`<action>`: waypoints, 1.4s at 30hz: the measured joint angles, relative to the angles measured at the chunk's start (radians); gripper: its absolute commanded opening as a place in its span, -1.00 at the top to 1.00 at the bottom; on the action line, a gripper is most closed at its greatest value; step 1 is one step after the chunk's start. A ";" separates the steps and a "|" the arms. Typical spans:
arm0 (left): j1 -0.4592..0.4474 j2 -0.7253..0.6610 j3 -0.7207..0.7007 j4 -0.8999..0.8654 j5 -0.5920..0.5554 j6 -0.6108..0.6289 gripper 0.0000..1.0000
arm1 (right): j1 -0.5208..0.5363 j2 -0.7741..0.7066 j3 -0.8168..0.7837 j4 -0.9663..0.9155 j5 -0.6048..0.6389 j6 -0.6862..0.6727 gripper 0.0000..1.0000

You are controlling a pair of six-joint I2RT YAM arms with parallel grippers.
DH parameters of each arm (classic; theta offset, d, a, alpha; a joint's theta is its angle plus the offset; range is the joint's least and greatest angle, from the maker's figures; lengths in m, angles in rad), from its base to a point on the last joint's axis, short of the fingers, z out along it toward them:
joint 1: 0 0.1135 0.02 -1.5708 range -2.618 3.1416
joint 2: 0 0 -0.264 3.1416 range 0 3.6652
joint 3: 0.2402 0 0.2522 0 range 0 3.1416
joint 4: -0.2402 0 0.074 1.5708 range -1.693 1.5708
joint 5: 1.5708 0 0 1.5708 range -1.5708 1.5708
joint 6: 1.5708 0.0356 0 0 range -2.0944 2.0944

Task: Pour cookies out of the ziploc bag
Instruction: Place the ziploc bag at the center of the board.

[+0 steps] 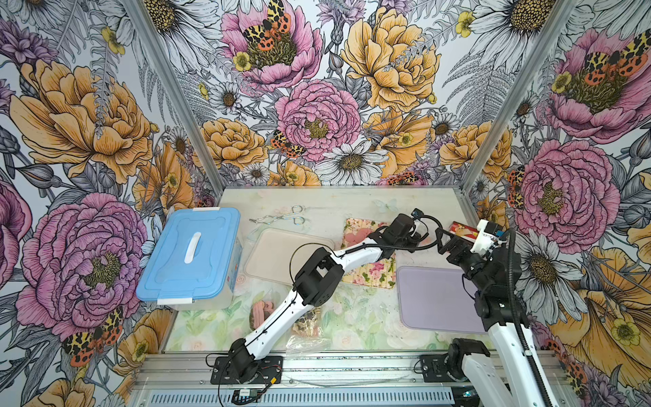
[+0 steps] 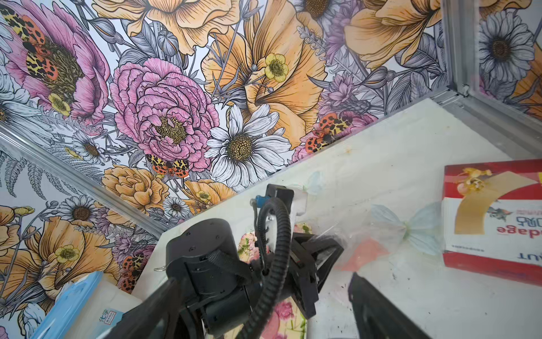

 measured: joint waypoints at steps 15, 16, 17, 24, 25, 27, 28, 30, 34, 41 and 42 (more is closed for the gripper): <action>-0.019 -0.002 -0.124 0.060 0.112 0.027 -0.29 | 0.000 0.002 -0.011 0.000 -0.010 0.000 -0.85; -0.020 -0.006 -0.156 0.089 0.121 0.039 -0.40 | 0.000 0.002 -0.011 0.000 -0.011 0.000 -0.85; -0.021 -0.017 -0.179 0.112 0.129 0.037 -0.44 | 0.000 0.002 -0.011 0.000 -0.013 0.000 -0.85; -0.021 -0.116 -0.317 0.164 0.146 0.032 -0.50 | 0.000 0.002 -0.011 0.001 -0.019 0.000 -0.85; -0.021 -0.119 -0.317 0.167 0.146 0.032 -0.50 | 0.000 0.002 -0.011 0.001 -0.019 0.000 -0.85; -0.021 -0.122 -0.317 0.177 0.145 0.033 -0.51 | 0.000 0.003 -0.011 0.001 -0.019 0.000 -0.85; -0.021 -0.122 -0.317 0.179 0.145 0.034 -0.50 | 0.000 0.004 -0.011 0.002 -0.019 0.000 -0.85; -0.023 -0.127 -0.327 0.182 0.143 0.044 -0.48 | 0.000 0.010 -0.011 0.006 -0.019 0.000 -0.85; -0.032 -0.156 -0.384 0.182 0.108 0.070 -0.47 | -0.005 0.017 -0.011 0.009 -0.019 0.000 -0.85; -0.046 -0.286 -0.547 0.201 0.062 0.094 -0.49 | -0.005 0.026 -0.013 0.015 -0.014 0.000 -0.84; -0.046 -0.309 -0.571 0.209 0.062 0.097 -0.51 | -0.005 0.039 -0.013 0.016 -0.014 0.000 -0.82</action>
